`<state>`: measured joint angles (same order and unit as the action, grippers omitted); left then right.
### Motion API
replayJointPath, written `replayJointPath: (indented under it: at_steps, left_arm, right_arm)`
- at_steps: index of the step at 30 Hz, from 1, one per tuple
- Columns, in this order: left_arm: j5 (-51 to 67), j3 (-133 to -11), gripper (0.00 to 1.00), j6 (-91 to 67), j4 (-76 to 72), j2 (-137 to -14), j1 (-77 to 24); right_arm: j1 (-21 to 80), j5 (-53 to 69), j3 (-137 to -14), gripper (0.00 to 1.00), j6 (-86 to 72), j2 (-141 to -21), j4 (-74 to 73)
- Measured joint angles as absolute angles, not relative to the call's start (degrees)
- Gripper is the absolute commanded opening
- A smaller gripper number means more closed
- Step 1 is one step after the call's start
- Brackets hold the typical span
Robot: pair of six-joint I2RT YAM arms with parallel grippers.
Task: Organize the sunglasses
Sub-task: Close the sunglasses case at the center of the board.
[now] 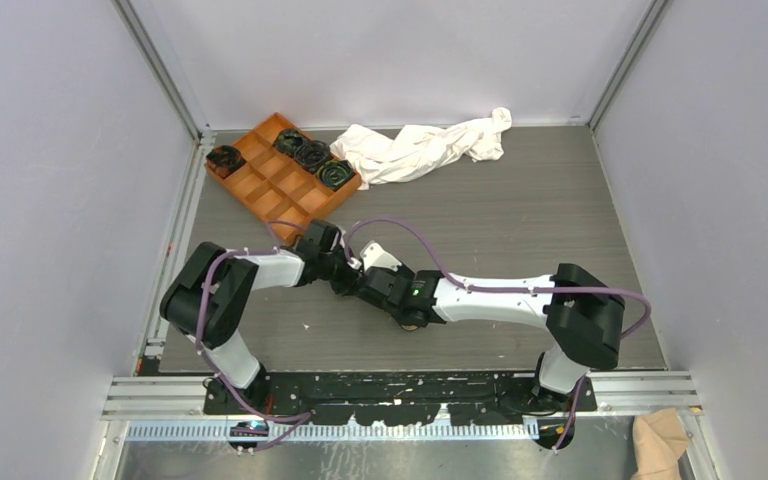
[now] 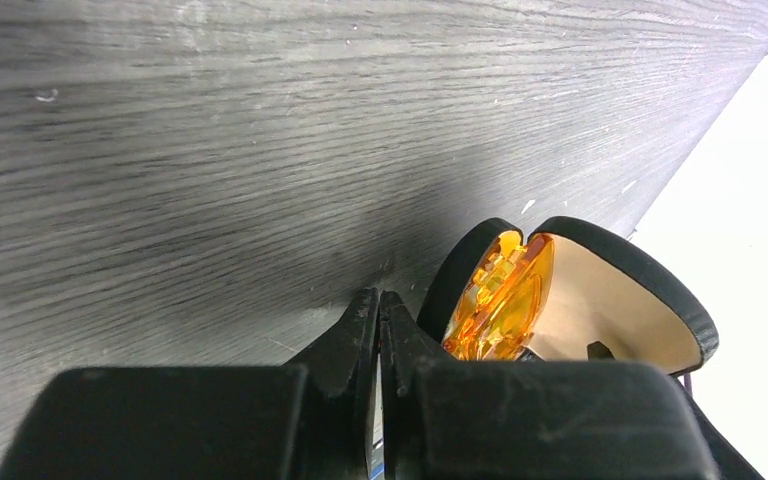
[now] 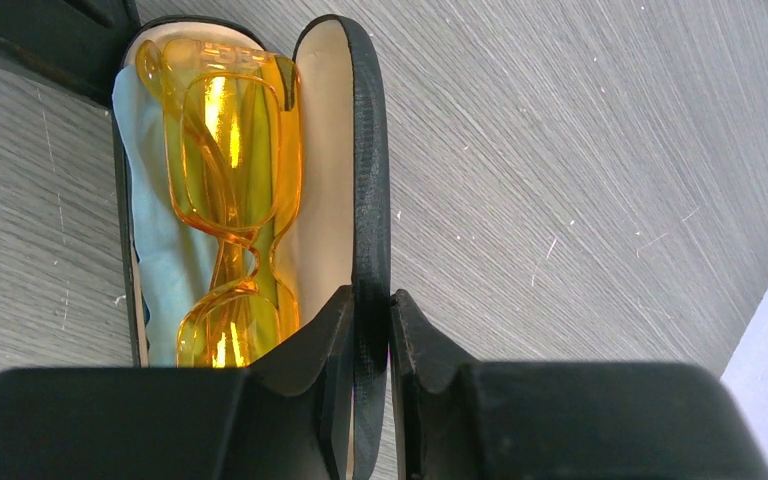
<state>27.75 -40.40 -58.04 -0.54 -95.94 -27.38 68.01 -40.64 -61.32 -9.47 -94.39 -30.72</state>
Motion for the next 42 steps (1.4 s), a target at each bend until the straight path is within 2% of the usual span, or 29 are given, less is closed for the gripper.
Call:
replayJointPath:
  at_steps: [23, 42]
  left_arm:
    - [29.45, -42.19, 0.00, -58.06, -0.99, -98.24, -28.45]
    - [30.17, -43.05, 0.00, -58.98, -4.58, -100.29, -30.37]
  right_arm:
    - [70.96, -45.30, -66.32, 0.19, -11.57, -100.44, -36.47]
    - [73.14, -40.29, -69.89, 0.40, -15.29, -102.26, -35.70]
